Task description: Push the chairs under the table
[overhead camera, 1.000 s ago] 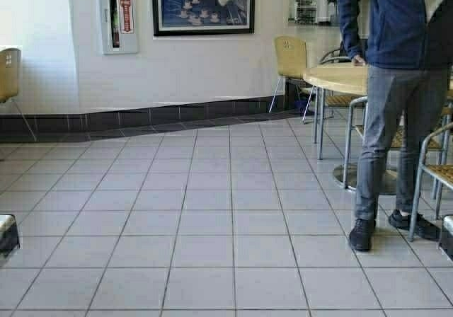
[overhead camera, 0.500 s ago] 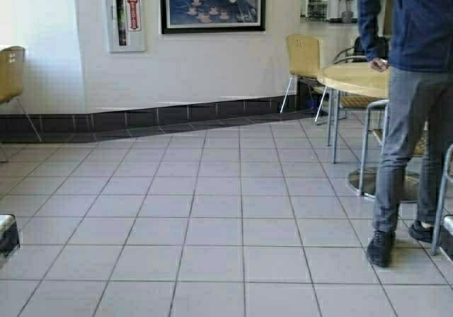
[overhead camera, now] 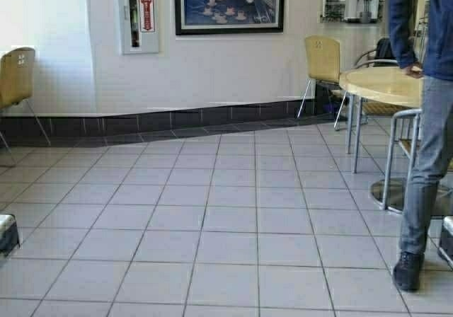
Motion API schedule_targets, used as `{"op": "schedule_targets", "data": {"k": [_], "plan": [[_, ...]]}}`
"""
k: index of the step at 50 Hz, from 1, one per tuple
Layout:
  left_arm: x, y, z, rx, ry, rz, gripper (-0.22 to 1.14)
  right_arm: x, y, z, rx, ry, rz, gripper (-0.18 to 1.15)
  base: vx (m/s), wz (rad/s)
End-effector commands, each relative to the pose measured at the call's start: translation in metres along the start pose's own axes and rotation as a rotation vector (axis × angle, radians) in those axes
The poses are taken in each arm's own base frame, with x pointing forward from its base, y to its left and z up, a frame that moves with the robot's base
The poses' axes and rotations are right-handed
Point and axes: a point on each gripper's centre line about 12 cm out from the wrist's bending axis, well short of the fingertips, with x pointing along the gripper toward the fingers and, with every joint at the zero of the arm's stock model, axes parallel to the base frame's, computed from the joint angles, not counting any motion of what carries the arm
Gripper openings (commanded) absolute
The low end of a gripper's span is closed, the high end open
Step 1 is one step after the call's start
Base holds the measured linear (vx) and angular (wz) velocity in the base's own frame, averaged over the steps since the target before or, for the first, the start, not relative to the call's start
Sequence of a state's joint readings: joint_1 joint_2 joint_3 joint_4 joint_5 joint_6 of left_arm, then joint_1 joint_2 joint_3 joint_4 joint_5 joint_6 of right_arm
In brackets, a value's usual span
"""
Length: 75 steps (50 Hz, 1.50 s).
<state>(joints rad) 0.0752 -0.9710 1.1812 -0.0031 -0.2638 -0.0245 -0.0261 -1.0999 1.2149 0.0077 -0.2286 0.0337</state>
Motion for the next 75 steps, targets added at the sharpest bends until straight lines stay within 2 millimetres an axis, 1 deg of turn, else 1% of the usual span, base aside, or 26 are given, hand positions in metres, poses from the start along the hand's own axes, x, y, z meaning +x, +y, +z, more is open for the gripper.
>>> {"op": "schedule_targets", "data": {"k": [1,7,11,27,37,41,49,57,66,75], "plan": [[0.003,0.002,0.006,-0.002,-0.017,0.012,0.03,0.002,0.000,0.007,0.003,-0.017,-0.002,0.04,0.34,0.08],[0.003,0.003,0.006,-0.008,-0.017,0.013,0.03,0.003,0.000,0.004,0.003,-0.006,-0.002,0.04,0.33,0.06],[0.003,0.002,0.004,-0.015,-0.011,0.012,0.03,0.002,0.000,-0.002,-0.002,0.009,-0.002,0.04,0.35,0.08],[0.005,0.002,0.000,-0.075,0.004,0.013,0.03,0.000,-0.001,-0.010,-0.005,0.026,-0.002,0.04,0.34,0.17],[0.005,0.002,0.000,-0.090,0.007,0.013,0.03,0.001,-0.001,-0.008,-0.002,0.021,-0.002,0.04,0.30,0.30],[0.005,0.002,0.000,-0.090,0.007,0.013,0.03,0.002,-0.001,-0.005,0.001,0.015,-0.003,0.04,0.27,0.42],[0.005,0.003,-0.002,-0.087,0.013,0.013,0.03,0.004,-0.001,-0.007,0.010,0.026,-0.003,0.04,0.24,0.49],[0.003,0.003,-0.010,-0.087,0.030,0.014,0.03,0.007,-0.001,-0.010,0.031,0.043,-0.009,0.04,0.23,0.62],[0.006,0.003,-0.007,-0.082,0.028,0.014,0.03,0.011,-0.003,-0.010,0.088,0.051,-0.024,0.04,0.19,0.64],[0.007,0.003,-0.004,-0.090,0.021,0.013,0.03,0.012,-0.003,-0.013,0.103,0.071,-0.026,0.04,0.17,0.58]]}}
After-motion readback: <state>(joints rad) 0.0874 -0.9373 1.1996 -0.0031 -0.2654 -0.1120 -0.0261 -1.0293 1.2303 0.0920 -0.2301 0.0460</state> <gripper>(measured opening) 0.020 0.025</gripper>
